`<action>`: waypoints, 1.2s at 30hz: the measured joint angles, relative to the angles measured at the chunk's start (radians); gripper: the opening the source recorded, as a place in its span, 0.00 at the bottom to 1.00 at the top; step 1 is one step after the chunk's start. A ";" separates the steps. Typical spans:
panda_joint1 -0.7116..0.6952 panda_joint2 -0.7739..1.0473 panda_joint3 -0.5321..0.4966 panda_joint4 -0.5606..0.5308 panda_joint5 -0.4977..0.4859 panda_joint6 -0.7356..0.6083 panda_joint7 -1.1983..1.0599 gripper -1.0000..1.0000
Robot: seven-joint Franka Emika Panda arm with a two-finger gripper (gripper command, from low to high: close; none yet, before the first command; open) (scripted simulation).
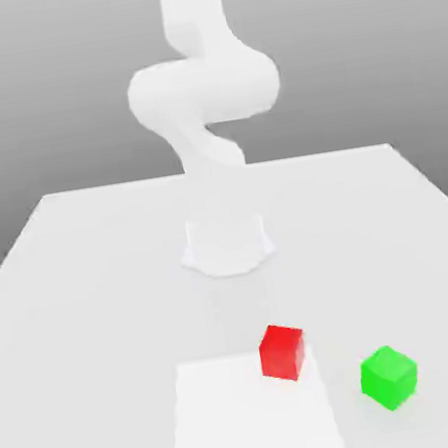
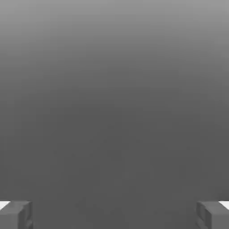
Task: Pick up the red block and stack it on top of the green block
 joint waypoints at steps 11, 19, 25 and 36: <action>-0.044 0.343 0.138 -0.327 0.028 0.259 0.276 0.50; -0.062 0.710 0.199 -0.529 0.002 0.532 0.509 0.50; 0.042 0.924 0.051 -0.509 -0.182 0.709 0.650 0.00; 0.024 0.799 0.105 -0.526 -0.057 0.606 0.562 0.00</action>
